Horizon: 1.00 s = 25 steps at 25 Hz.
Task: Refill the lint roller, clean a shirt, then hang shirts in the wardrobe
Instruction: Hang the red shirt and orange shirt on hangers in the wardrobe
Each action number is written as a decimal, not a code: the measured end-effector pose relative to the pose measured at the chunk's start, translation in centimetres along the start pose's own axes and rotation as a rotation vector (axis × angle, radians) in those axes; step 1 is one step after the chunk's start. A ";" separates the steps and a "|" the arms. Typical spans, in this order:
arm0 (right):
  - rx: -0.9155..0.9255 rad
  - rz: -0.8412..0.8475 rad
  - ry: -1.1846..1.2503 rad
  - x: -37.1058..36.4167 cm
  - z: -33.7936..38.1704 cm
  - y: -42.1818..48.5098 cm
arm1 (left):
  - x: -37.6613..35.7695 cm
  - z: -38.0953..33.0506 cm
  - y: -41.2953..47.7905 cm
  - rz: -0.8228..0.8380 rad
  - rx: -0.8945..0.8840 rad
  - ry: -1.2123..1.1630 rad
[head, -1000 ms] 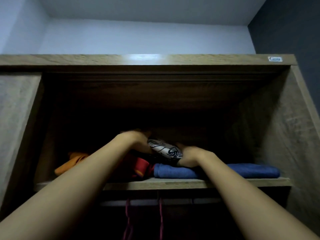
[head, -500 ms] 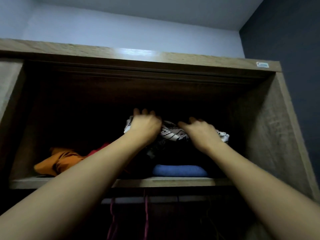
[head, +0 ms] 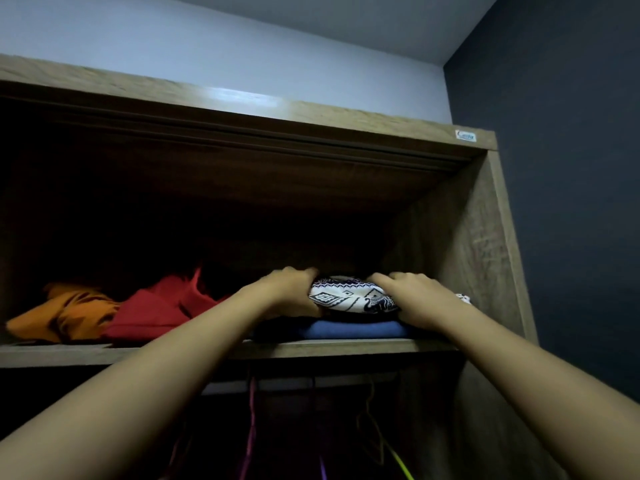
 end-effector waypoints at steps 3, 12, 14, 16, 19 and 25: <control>0.037 -0.025 -0.057 0.2 0.0 0.2 | 1.4 -1.7 1.0 -0.092 -0.077 0.287; 0.199 0.224 0.056 -2.0 -2.0 0.5 | 0.7 0.1 -0.9 0.001 -0.185 0.699; 0.214 0.255 0.088 -1.4 -2.9 -0.7 | 0.6 0.6 -2.2 0.026 -0.299 0.713; 0.249 0.304 0.071 -1.1 -3.1 -2.0 | 0.5 2.0 -3.2 0.150 -0.270 0.560; 0.297 0.355 -0.004 -1.5 -2.3 -3.6 | 0.9 2.9 -4.1 0.275 -0.203 0.433; 0.287 0.232 -0.058 0.1 -2.9 -3.7 | 1.1 2.0 -2.9 0.302 -0.171 0.505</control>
Point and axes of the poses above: each hand's wrist, its own y-axis towards the middle knuckle, its own x-axis out of the back of the hand, z = x × y, the point moved 6 cm from there along y, towards the middle knuckle, and after that the axes turned 12 degrees about -y, right-handed, at the moved point
